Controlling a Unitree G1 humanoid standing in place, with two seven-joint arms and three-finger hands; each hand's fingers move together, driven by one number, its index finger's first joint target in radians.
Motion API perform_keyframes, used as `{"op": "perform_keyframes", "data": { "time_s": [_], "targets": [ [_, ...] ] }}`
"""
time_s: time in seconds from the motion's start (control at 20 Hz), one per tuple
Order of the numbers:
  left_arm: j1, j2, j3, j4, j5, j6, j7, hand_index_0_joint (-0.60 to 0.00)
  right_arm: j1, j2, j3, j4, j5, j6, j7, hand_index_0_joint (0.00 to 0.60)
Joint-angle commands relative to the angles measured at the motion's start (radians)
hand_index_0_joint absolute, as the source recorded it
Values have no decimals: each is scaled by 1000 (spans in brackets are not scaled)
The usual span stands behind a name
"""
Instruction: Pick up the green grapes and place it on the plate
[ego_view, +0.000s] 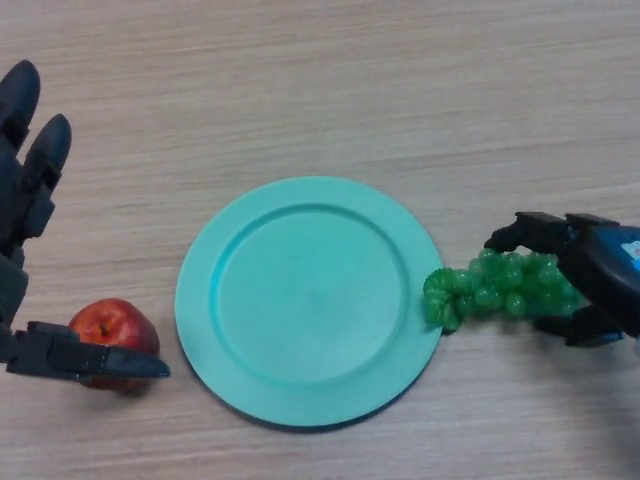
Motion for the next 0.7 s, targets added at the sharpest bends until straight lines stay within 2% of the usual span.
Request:
{"op": "perform_keyframes", "data": {
  "time_s": [0.05, 0.15, 0.3, 0.5, 0.55, 0.6, 0.65, 0.7],
  "targets": [
    [-16, 30, 62, -51, -5, -147, -6, 0, -43, -51, -52, -74, 1, -14, -85, 600],
    [-16, 30, 63, -51, -4, -147, -3, 0, -44, -47, -55, -122, 11, 4, -46, 600],
    [-20, 31, 68, -50, -9, -150, 2, 0, -43, -28, -75, -243, 99, 63, 34, 600],
    [-20, 33, 65, -47, -11, -150, 3, 0, -79, 13, -41, -464, 154, 228, 158, 600],
    [-19, 31, 61, -50, -9, -151, 2, 0, -114, 45, -9, -537, 175, 290, 213, 600],
    [-18, 30, 60, -50, -12, -151, 0, 0, -133, 63, 10, -566, 178, 321, 233, 600],
    [-17, 30, 59, -50, -18, -148, -3, 0, -181, 107, 59, -624, 182, 392, 275, 600],
    [-17, 30, 61, -50, -21, -147, -3, 0, -205, 128, 83, -639, 175, 408, 285, 600]
  ]
}}
